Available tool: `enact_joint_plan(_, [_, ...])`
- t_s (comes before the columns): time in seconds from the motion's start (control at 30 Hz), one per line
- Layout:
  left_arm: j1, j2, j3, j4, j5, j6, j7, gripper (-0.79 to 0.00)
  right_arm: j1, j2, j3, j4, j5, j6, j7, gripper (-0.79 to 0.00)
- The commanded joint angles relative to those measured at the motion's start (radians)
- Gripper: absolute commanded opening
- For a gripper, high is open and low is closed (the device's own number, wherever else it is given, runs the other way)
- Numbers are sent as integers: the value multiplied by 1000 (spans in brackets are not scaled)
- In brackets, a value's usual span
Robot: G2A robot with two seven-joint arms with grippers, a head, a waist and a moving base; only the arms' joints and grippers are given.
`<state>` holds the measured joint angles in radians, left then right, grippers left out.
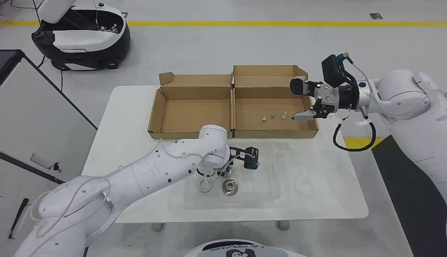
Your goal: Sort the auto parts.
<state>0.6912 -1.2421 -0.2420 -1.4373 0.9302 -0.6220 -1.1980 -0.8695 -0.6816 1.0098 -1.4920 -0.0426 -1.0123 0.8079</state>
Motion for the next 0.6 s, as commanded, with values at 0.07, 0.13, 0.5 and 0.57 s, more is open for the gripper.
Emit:
enact_joint_plan(0.07, [-1, -2, -3, 9, -6, -3, 3, -785, 0, 0, 0, 0, 0, 0, 0, 0])
enact_joint_plan(0.13, [-3, -2, -5, 8, 1, -4, 4, -785, 0, 0, 0, 0, 0, 0, 0, 0])
enact_joint_plan(0.5, [33, 60, -110, -154, 85, 48, 34, -785, 0, 0, 0, 0, 0, 0, 0, 0])
enact_joint_plan(0.57, [58, 85, -145, -211, 101, 52, 32, -785, 0, 0, 0, 0, 0, 0, 0, 0])
